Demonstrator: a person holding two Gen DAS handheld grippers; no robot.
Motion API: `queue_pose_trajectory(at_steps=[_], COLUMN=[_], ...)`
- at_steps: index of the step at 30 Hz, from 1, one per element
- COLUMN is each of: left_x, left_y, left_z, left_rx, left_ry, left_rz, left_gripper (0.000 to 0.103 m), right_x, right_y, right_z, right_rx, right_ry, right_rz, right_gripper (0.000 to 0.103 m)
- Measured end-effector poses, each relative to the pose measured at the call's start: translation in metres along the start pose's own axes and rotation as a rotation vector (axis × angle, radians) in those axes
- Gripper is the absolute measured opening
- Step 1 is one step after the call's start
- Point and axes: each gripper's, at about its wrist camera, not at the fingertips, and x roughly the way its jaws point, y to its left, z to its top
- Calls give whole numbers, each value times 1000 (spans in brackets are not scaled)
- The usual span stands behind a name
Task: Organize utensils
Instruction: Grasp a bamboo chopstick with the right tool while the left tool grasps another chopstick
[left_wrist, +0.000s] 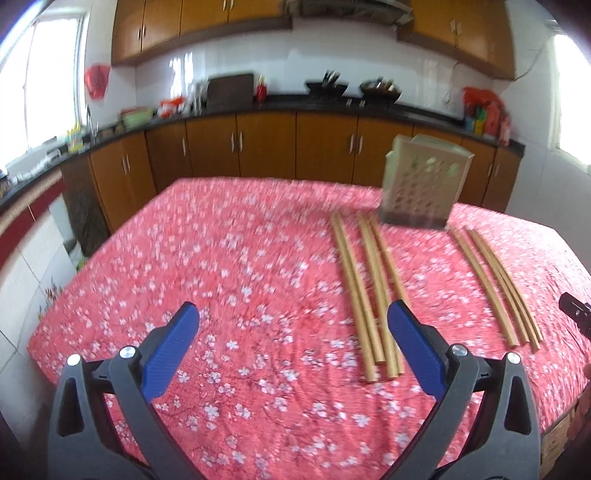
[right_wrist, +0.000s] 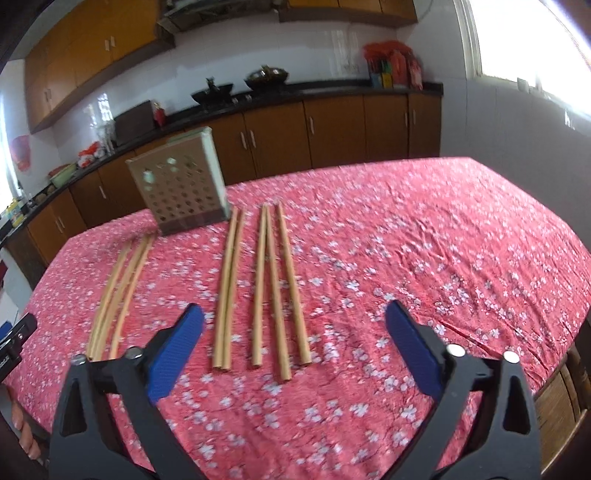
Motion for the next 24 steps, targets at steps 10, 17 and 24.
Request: queue_pose_trajectory(at_steps=[10, 17, 24], left_x=[50, 76, 89], left_y=[0, -20, -34], left_z=[11, 10, 9], left_rx=[34, 53, 81], left_ry=[159, 247, 293], left_rz=[-70, -173, -211], left_gripper=[73, 49, 34], right_x=[77, 95, 98], right_y=[-11, -10, -9], right_z=[16, 18, 18], right_rx=[38, 1, -20], right_ry=[221, 221, 208], right_rz=[42, 0, -16], right_gripper=[34, 11, 11])
